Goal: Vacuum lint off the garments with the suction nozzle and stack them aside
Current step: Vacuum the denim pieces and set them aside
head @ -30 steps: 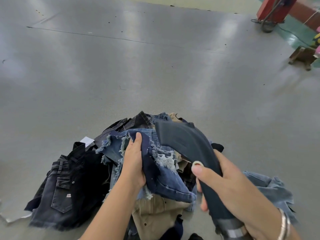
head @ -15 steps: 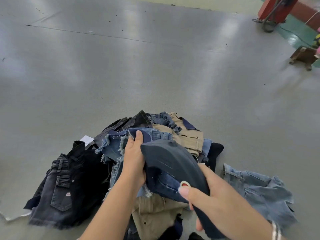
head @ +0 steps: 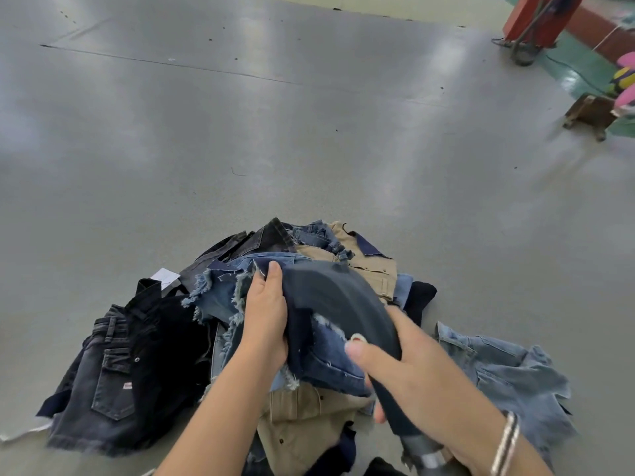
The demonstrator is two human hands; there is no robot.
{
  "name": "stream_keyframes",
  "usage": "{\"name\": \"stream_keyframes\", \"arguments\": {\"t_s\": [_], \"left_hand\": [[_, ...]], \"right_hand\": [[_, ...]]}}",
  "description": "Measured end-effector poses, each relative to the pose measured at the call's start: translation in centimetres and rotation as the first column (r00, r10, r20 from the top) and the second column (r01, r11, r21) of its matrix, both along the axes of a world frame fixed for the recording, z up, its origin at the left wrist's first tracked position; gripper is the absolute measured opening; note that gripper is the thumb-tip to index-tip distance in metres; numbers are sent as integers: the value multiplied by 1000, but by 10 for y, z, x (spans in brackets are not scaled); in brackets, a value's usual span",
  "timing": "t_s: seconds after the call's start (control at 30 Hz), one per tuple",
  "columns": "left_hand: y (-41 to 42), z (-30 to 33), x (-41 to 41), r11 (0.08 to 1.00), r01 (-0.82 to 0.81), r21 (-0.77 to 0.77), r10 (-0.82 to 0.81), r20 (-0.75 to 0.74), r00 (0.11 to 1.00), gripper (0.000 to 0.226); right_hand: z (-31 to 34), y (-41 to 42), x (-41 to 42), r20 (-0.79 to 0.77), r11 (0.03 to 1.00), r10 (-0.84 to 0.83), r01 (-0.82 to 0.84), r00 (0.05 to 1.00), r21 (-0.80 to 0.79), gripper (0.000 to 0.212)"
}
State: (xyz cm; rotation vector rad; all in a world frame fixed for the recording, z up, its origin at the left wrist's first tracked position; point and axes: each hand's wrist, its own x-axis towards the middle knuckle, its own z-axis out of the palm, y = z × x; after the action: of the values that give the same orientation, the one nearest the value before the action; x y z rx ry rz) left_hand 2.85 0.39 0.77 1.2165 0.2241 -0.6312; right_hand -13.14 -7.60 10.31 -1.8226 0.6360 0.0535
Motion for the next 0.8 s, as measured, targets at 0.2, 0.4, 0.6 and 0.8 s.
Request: {"name": "stream_keyframes", "arguments": {"t_s": [0.2, 0.4, 0.6, 0.8], "left_hand": [[3, 1, 2, 1000, -20, 20, 21, -24, 1000, 17], [-1, 2, 4, 1000, -28, 15, 28, -37, 999, 11], [3, 6, -3, 998, 41, 40, -34, -162, 986, 65], [8, 7, 4, 996, 71, 60, -58, -203, 978, 22]], "right_hand": [[5, -6, -8, 29, 999, -55, 54, 998, 3, 11], [-1, 5, -5, -11, 999, 45, -45, 999, 1, 12], [-1, -12, 4, 101, 986, -167, 169, 981, -12, 12], [-9, -14, -7, 47, 986, -163, 161, 985, 47, 10]]}}
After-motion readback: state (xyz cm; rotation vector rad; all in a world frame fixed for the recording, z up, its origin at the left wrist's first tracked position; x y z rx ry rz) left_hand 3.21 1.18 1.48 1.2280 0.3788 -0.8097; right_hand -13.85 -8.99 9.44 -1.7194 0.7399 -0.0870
